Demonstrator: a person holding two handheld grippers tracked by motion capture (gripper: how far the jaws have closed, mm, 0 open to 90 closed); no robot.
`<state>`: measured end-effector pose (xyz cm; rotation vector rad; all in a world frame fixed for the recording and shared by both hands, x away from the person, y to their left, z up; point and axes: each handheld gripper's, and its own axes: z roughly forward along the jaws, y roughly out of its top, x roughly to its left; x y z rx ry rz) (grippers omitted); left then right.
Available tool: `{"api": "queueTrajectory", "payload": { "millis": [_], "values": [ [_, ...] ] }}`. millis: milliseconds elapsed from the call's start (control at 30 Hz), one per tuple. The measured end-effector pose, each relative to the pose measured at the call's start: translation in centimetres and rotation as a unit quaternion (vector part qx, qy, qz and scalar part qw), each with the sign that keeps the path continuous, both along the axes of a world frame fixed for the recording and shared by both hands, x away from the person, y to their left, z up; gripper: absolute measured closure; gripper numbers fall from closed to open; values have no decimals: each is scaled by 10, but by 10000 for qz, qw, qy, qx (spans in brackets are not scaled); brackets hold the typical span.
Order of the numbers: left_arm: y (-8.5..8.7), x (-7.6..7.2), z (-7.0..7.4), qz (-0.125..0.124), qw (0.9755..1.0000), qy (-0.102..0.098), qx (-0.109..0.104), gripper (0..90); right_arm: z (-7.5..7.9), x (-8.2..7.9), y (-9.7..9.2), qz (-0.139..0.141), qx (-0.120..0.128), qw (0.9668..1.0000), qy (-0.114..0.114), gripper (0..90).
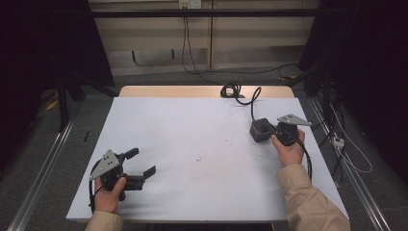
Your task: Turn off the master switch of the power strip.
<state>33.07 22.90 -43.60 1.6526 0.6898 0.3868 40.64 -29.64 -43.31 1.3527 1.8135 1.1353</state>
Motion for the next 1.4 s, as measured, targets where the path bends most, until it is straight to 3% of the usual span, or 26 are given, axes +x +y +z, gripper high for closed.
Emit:
{"api": "queueTrajectory", "payload": {
  "millis": [267, 367, 400, 567, 633, 800, 1400],
  "values": [
    [-1, 0, 0, -21, 10000, -13, 35, 38, -1, 0, -1, 2, 31, 10000, -7, 900],
    [1, -1, 0, -20, 10000, 23, -90, 38, -2, 1, -1, 0, 97, 9999, -24, 900],
    [1, -1, 0, -40, 10000, -12, 7, 38, -2, 2, 0, 32, 34, 10000, -54, 900],
    [1, 0, 1, -40, 10000, -21, -2, 38, -2, 1, 6, 18, -344, 9992, -182, 900],
    [2, -1, 0, -21, 10000, -29, 21, 38, -4, 0, 4, 0, -164, 9997, -187, 900],
    [6, -3, 2, 51, 10000, -40, -48, 38, -4, -1, 7, -23, -310, 9993, -209, 900],
    [7, -5, 1, 77, 9999, -43, -48, 38, -6, -2, 4, -30, -131, 9997, -198, 900]
  ]
}}
